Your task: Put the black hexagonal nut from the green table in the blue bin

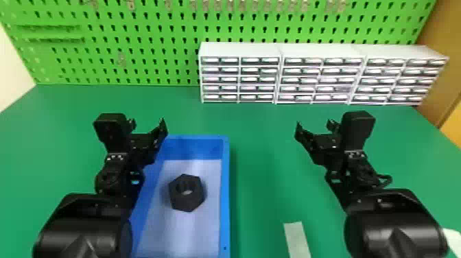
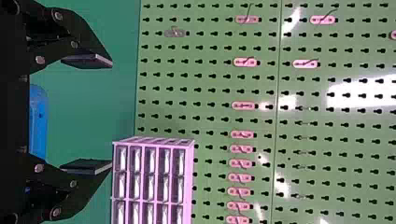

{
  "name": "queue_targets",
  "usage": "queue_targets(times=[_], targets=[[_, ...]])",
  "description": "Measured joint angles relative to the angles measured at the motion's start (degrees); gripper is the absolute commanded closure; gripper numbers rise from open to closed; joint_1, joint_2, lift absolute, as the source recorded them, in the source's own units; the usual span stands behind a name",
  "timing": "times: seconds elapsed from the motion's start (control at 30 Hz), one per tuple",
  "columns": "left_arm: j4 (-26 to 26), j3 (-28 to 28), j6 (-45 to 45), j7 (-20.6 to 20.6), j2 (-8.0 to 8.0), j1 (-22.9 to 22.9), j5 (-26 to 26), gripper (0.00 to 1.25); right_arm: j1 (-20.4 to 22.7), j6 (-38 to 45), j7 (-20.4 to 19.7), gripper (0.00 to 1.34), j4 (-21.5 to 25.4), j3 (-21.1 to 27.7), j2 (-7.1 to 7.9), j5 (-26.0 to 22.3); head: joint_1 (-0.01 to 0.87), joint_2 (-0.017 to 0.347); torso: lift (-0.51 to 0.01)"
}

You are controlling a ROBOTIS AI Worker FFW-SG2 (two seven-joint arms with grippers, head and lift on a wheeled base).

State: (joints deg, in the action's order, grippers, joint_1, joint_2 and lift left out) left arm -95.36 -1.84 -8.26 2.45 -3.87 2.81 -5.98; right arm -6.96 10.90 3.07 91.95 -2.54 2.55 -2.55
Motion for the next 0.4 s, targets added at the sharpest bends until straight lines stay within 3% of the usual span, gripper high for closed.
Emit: queue_targets(times=[0.4], targets=[[0.0, 0.0, 0.0, 0.0, 0.0, 0.0, 0.0, 0.49, -0.1, 0.0, 0.0, 0.41, -0.1, 0.0, 0.02, 0.0, 0.686, 0.051, -0.096]])
